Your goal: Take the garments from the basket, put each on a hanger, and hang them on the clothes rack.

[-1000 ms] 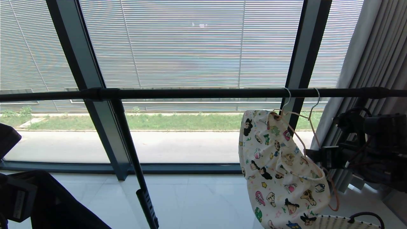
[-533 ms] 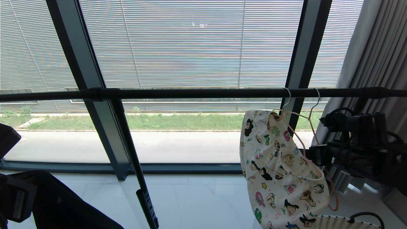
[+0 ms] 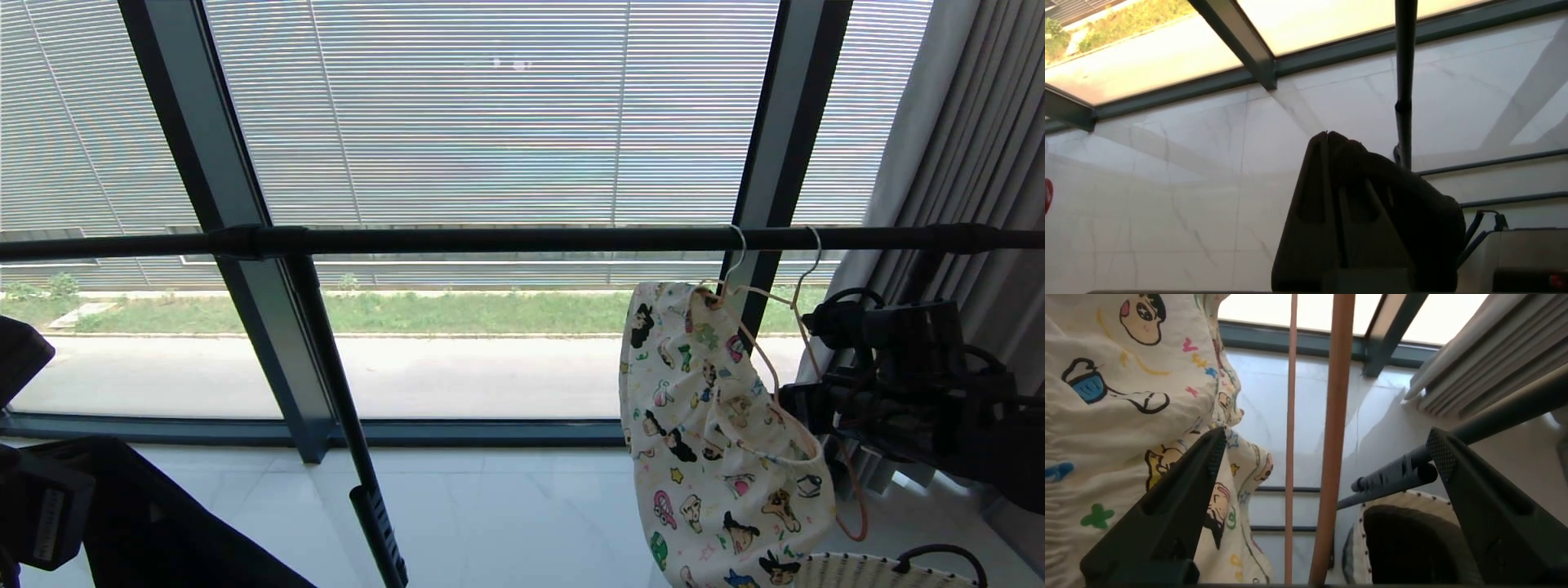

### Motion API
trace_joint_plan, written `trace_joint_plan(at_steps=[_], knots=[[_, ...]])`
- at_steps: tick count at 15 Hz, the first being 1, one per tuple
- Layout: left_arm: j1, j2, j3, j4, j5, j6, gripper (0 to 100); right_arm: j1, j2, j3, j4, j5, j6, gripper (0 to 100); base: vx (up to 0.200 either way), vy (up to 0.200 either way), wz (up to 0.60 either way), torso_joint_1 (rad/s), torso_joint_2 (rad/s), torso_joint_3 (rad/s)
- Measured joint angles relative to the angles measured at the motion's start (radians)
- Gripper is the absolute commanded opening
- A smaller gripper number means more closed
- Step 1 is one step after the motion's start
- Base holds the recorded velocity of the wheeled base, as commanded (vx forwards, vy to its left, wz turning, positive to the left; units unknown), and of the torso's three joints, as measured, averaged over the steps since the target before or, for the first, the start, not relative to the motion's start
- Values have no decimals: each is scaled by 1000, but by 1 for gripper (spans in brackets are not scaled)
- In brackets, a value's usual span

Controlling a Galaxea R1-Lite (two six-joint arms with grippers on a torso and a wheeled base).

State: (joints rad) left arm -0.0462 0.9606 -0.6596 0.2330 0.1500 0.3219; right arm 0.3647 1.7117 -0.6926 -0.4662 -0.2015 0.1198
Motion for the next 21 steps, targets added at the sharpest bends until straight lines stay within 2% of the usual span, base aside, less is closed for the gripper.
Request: trace_joint_plan(at_steps=[1,12,17,21], knots=[[0,0,0,0,0,0,0,0,1,0,0,1,0,0,0,0,0,0,0,0],[0,1,0,0,0,-1,0,5,-2,0,-3,-9,3,0,0,0,0,0,0,0],[0,1,0,0,-1,-1,0,9,-45,10,-54,-51,0,0,0,0,0,0,0,0],[0,0,0,0,-1,-1,0,19,-101,71,-133,-56,-12,0,0,0,0,0,0,0]])
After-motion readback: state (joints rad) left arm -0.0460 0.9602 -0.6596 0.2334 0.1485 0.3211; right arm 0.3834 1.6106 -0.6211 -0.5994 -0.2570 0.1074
